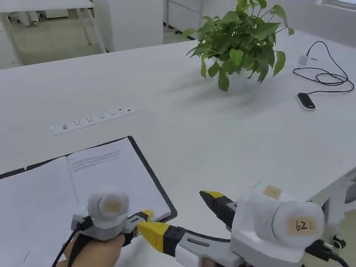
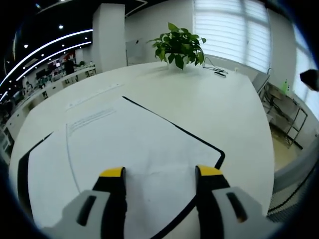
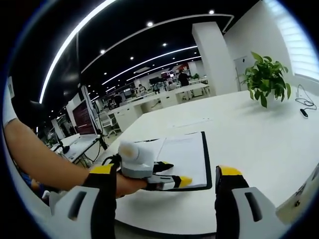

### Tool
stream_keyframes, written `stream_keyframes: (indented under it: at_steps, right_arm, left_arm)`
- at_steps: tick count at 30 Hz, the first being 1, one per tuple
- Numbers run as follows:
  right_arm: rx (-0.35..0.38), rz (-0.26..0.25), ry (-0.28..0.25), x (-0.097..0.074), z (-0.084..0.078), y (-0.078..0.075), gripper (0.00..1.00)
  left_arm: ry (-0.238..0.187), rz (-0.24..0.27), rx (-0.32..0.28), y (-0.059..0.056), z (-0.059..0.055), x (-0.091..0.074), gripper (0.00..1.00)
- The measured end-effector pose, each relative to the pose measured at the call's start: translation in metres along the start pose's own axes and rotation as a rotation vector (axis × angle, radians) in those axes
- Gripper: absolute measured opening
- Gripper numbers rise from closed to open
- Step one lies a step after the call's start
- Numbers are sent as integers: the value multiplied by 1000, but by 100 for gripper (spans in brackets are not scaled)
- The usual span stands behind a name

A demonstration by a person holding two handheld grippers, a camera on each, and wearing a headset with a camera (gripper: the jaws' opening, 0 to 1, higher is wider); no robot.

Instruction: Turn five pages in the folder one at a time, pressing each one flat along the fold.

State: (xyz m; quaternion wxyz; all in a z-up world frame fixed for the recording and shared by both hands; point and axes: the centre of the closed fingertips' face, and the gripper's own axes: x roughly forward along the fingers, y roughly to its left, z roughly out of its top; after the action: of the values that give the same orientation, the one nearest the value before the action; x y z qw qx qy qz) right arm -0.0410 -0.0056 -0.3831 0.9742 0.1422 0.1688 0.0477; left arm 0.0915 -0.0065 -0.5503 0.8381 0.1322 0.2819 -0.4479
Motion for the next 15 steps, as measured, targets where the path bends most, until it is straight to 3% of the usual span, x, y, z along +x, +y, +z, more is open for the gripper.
stream_keyframes:
  at_steps: [1,11,15]
  right_arm:
    - [-1,1,3,1,-1,0,81]
    - [13,19,14,11,-3,3,80]
    - [25,20,42,17,-11,1,80]
  left_arm:
    - [-23,3,16,0,1,0,55]
    - [-56,12,1,5,0,-2,41]
    - [-70,12,2,5,-1,-1,36]
